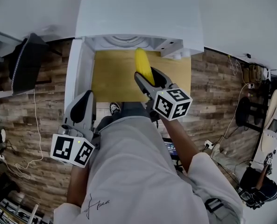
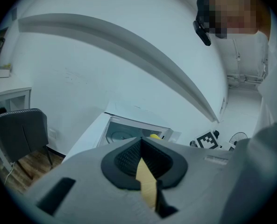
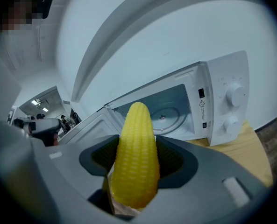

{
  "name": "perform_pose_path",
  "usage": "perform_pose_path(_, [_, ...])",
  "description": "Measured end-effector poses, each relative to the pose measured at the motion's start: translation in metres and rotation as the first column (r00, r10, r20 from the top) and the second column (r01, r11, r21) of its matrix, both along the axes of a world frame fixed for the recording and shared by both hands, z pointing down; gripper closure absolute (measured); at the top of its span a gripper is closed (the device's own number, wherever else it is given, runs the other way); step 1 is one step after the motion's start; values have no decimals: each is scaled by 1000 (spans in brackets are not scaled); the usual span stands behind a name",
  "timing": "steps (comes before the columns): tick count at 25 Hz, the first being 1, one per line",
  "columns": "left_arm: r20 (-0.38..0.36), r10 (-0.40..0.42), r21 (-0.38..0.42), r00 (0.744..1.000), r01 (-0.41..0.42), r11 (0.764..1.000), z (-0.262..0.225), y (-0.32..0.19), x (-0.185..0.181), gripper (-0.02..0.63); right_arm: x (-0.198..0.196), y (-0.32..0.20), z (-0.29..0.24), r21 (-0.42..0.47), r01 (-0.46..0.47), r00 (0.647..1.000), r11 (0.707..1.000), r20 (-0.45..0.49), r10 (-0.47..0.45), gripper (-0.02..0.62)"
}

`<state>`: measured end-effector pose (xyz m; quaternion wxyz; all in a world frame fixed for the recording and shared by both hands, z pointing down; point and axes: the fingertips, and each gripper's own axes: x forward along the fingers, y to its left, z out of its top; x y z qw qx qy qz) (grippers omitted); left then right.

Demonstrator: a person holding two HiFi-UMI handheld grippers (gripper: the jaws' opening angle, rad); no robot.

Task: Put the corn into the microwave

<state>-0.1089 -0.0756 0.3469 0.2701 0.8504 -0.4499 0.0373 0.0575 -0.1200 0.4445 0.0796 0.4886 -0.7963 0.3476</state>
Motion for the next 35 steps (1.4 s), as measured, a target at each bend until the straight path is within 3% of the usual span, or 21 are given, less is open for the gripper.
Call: perform_pose_path(35, [3, -16, -39, 1000, 16, 999, 8, -1, 26, 618, 17, -71, 65, -56, -11, 997, 998, -81, 6, 333])
